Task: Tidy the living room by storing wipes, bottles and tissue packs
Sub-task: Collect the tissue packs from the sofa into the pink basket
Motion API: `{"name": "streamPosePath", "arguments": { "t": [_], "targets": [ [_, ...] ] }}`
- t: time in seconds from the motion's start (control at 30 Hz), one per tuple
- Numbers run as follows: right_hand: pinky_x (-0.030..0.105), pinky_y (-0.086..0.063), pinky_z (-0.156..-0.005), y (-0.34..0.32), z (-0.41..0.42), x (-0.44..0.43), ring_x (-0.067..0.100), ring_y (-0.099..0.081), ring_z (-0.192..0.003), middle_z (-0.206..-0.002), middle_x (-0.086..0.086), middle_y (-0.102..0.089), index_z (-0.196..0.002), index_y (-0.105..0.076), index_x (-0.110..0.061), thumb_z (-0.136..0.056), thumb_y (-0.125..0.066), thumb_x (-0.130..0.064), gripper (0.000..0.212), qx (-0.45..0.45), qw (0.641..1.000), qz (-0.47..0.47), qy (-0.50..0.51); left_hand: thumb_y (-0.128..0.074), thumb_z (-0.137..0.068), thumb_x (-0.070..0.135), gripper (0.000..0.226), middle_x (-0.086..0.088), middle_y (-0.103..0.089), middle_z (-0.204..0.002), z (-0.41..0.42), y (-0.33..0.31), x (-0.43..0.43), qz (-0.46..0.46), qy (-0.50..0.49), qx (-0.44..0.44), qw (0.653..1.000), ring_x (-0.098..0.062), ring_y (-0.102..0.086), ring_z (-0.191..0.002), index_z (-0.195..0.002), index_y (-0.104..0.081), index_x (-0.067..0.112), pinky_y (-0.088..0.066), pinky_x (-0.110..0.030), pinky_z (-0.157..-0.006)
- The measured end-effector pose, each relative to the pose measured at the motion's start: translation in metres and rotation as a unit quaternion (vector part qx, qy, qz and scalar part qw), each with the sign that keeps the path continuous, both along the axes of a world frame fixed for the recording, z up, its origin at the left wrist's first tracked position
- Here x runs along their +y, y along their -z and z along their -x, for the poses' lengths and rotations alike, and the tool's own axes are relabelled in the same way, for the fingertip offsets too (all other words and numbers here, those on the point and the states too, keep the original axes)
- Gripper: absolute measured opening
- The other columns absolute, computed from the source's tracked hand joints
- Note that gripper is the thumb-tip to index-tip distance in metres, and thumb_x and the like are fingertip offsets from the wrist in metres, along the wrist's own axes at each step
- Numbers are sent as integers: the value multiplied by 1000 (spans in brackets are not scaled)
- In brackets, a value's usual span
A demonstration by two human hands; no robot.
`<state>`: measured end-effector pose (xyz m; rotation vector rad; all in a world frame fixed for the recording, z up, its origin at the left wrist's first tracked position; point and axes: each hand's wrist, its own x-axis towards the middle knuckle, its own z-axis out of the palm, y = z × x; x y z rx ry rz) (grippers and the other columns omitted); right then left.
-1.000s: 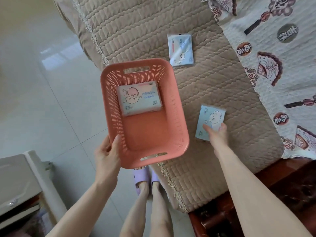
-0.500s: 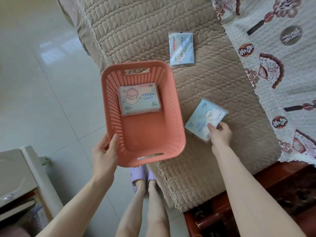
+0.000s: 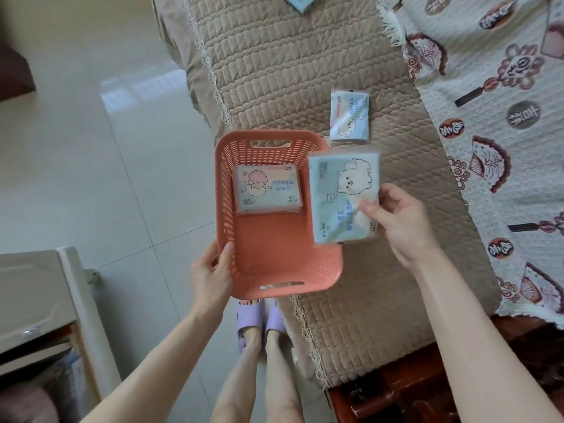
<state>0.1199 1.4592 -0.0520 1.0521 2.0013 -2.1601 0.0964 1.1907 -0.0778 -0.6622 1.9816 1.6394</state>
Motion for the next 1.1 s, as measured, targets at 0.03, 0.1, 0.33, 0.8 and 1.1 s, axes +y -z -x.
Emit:
{"name": "streamPosePath", "arguments": {
  "t": [0.03, 0.1, 0.33, 0.8, 1.1],
  "targets": [
    [19, -54, -73, -2, 6, -10, -2, -64, -75, -82, -12, -71, -88, -65, -21, -85, -63, 6, 27, -5, 998, -31, -62, -51, -99, 16, 27, -4, -71, -86, -1, 0, -2, 1, 5, 0, 1000, -22, -63, -83, -86, -71, 27, -52, -41, -82],
    [16, -51, -71, -3, 19, -31, -4, -62, -72, -83, -9, -70, -87, -67, -21, -83, -66, 5, 26, -21, 979, -102, -177, -51, -99, 17, 22, -9, -67, -88, -2, 0, -8, 2, 12, -1, 1000, -23, -60, -83, -87, -69, 23, -49, -42, -80],
    [34, -48, -79, 32, 45, -102, 27, -61, -96, -102, 9, -70, -104, -69, -16, -88, -55, -4, 24, -157, 854, -295, -400, -51, -99, 14, 20, -18, -72, -98, -6, -7, -23, -2, 25, 6, 1000, -21, -62, -86, -94, -70, 19, -51, -48, -85],
    [36, -44, -102, 70, 50, -136, 23, -59, -116, -124, 5, -65, -123, -64, -21, -87, -62, -6, 39, -210, 852, -251, -409, -52, -99, 15, 19, -13, -74, -99, -13, -15, -48, -21, 5, -4, 1000, -18, -66, -86, -101, -70, 19, -52, -49, -87],
    [29, -42, -100, 73, 48, -134, 20, -59, -115, -122, 3, -67, -117, -68, -21, -85, -65, -7, 34, -203, 870, -216, -394, -53, -98, 17, 19, -11, -75, -94, -12, -20, -46, -31, -22, 1, 999, -21, -66, -86, -94, -70, 22, -54, -46, -84]
  ]
}}
